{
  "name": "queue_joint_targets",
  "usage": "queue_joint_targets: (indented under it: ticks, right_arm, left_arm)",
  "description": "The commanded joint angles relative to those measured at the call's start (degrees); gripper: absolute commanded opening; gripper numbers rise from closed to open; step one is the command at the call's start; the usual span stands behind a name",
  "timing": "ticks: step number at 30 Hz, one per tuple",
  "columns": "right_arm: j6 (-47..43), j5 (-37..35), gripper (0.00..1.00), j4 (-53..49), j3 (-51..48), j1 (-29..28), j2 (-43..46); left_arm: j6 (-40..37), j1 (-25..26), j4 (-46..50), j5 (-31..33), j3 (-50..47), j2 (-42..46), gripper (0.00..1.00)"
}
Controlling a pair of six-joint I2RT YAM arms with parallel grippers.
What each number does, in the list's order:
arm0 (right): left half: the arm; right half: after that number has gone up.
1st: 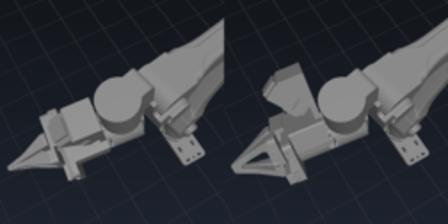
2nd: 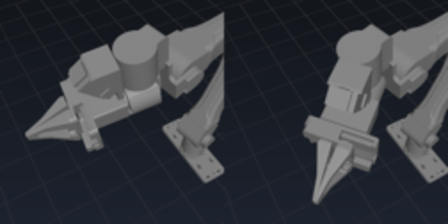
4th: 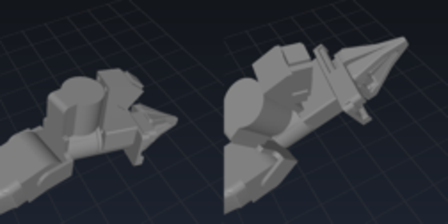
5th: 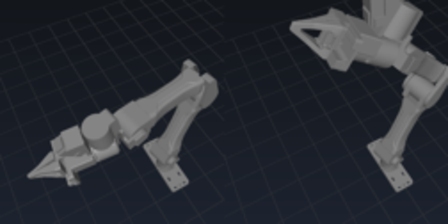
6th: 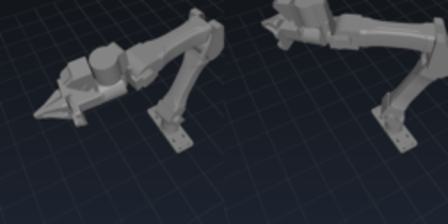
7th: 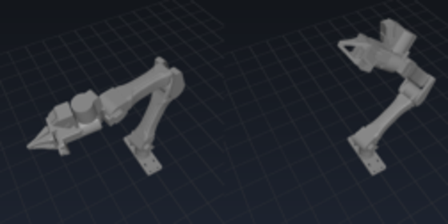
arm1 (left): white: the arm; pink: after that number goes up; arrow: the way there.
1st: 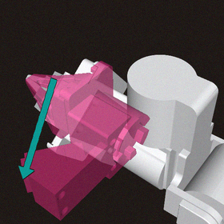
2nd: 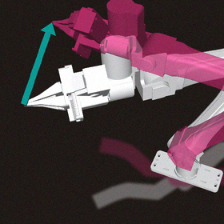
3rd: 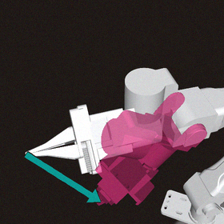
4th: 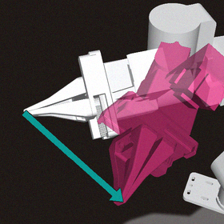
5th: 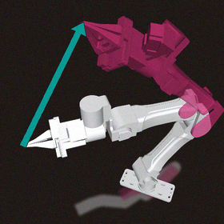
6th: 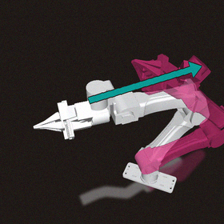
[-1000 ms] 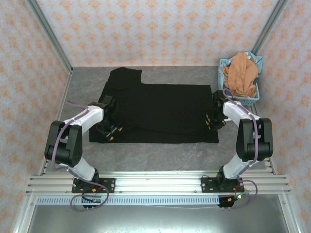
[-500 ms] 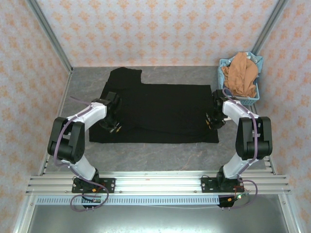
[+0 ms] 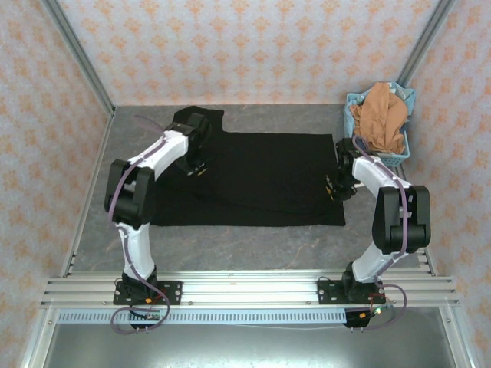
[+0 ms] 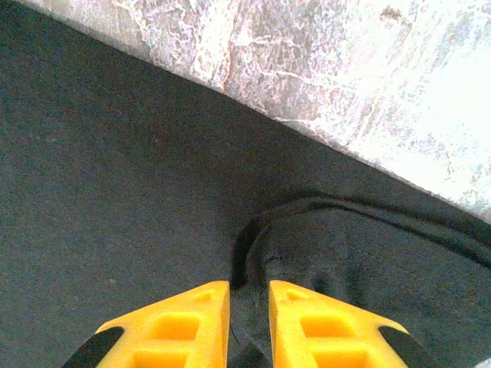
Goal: Fold and stack the t-shirts
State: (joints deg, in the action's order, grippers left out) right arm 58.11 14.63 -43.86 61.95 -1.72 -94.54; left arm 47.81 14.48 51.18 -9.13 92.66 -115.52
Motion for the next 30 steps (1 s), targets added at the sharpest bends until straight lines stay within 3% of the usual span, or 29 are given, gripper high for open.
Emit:
queue_joint_targets:
  ticks: [1, 11, 22, 30]
  right_arm:
    - [0.96, -0.48, 0.20, -2.87, 0.91, 0.08, 1.77]
    - [0.79, 0.40, 0.20, -3.02, -0.52, 0.09, 2.45]
    - [0.77, -0.37, 0.20, -3.60, -0.91, 0.08, 2.56]
    - [2.55, -0.75, 0.20, -2.19, -1.92, 0.09, 2.21]
  left_arm:
    - [-7.77, 2.04, 7.33, 3.79, 8.14, -5.39, 0.00]
    - [-19.00, 6.59, 15.09, 8.40, 26.30, -17.31, 0.00]
    - [-23.01, 8.61, 11.07, 9.43, 24.76, -16.07, 0.00]
    - [-27.11, 10.29, 7.18, 6.58, 22.18, -13.51, 0.00]
